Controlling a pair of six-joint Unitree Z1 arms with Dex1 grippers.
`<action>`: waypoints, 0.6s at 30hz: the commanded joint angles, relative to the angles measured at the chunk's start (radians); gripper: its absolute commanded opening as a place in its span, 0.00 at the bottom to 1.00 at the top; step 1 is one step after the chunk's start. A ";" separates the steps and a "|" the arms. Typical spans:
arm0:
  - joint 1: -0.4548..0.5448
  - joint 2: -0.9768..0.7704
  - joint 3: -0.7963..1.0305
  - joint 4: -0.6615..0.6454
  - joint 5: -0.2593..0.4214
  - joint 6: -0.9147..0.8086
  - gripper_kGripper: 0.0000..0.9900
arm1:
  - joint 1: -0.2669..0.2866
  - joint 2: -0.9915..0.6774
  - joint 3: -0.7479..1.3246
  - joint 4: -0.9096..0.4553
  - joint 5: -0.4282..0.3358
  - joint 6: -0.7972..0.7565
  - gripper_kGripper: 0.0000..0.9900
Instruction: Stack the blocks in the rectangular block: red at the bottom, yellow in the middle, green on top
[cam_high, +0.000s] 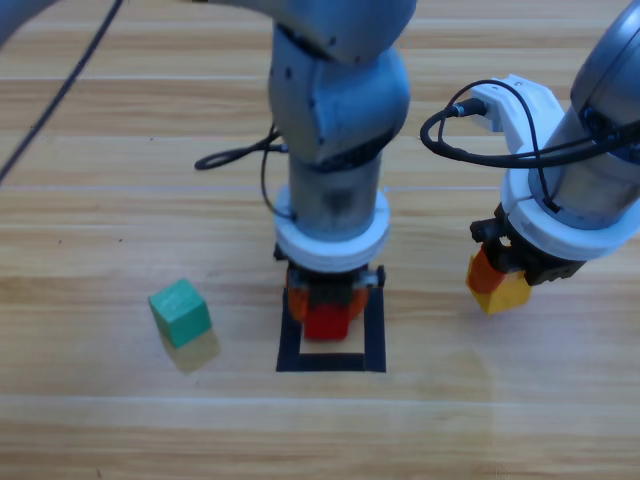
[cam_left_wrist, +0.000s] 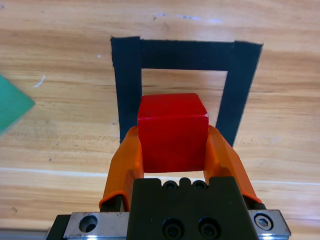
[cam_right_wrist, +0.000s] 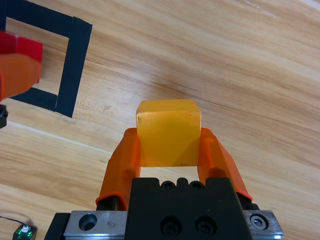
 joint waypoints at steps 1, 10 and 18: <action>-0.028 -0.086 0.127 -0.085 -0.023 -0.008 0.10 | -0.006 -0.016 0.027 0.013 -0.008 0.000 0.02; -0.057 -0.078 0.127 -0.102 -0.014 0.030 0.10 | -0.006 -0.015 0.029 0.013 -0.015 0.000 0.02; -0.063 -0.049 0.127 -0.119 -0.003 0.079 0.10 | -0.006 -0.010 0.026 0.013 -0.016 0.000 0.02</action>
